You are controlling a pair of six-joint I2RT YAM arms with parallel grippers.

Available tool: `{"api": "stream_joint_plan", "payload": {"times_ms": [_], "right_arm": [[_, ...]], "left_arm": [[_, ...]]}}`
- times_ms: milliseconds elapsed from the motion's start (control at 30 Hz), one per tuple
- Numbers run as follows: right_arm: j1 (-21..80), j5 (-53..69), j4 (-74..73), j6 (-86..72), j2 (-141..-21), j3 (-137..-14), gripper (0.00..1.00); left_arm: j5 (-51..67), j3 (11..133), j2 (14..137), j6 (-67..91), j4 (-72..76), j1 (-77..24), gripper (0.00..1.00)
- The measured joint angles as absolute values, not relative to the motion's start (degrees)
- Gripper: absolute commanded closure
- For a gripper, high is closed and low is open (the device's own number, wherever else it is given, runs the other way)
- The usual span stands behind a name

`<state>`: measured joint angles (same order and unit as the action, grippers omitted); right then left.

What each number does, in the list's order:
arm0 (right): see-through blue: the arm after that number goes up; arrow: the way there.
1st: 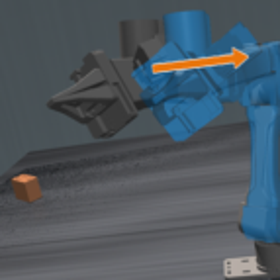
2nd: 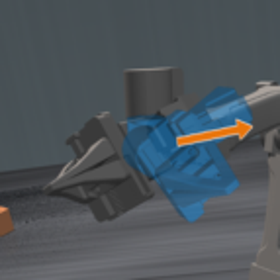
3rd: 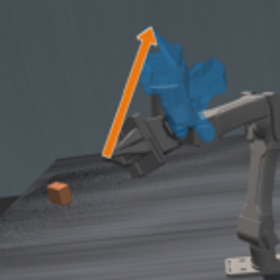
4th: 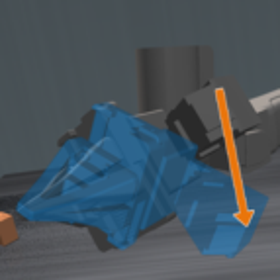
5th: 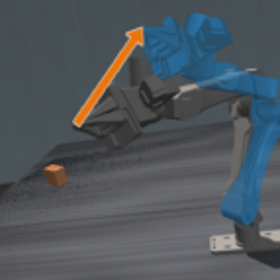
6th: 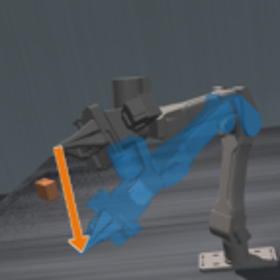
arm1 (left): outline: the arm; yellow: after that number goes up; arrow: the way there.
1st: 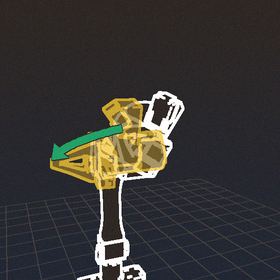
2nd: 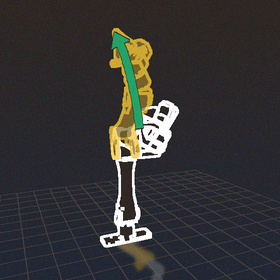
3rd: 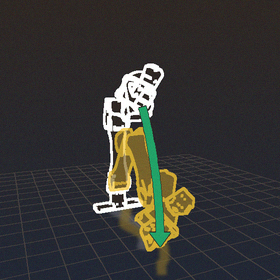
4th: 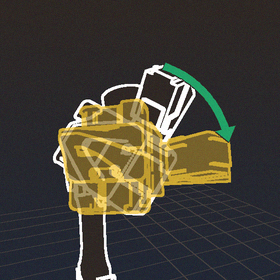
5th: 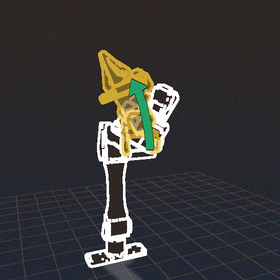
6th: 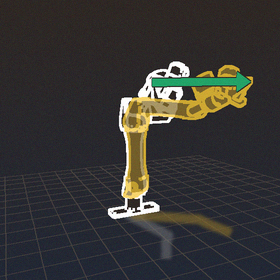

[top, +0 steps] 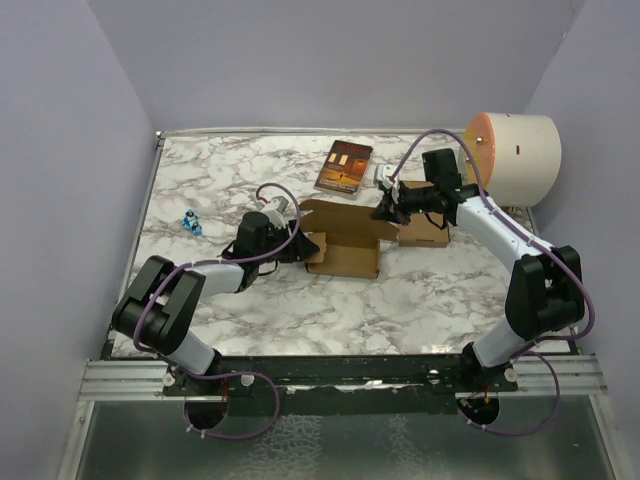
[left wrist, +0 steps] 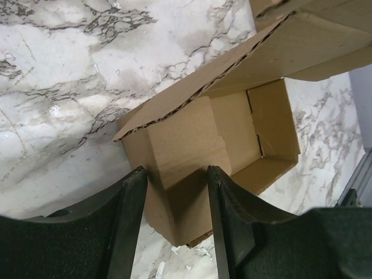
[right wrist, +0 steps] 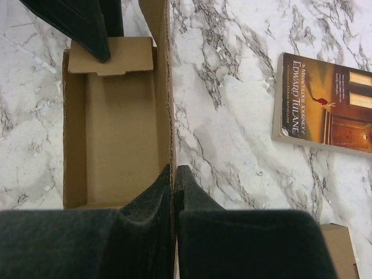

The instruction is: Fold the paper box

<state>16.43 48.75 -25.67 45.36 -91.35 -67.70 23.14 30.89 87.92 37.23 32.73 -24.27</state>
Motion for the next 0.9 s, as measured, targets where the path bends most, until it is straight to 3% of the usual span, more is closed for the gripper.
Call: {"api": "stream_joint_plan", "payload": {"times_ms": [900], "right_arm": [[18.35,47.62,-24.97,44.14,-91.33,-67.70,0.99]], "left_arm": [[-5.30,41.17,90.13,30.72,11.20,-35.70,0.70]]}}
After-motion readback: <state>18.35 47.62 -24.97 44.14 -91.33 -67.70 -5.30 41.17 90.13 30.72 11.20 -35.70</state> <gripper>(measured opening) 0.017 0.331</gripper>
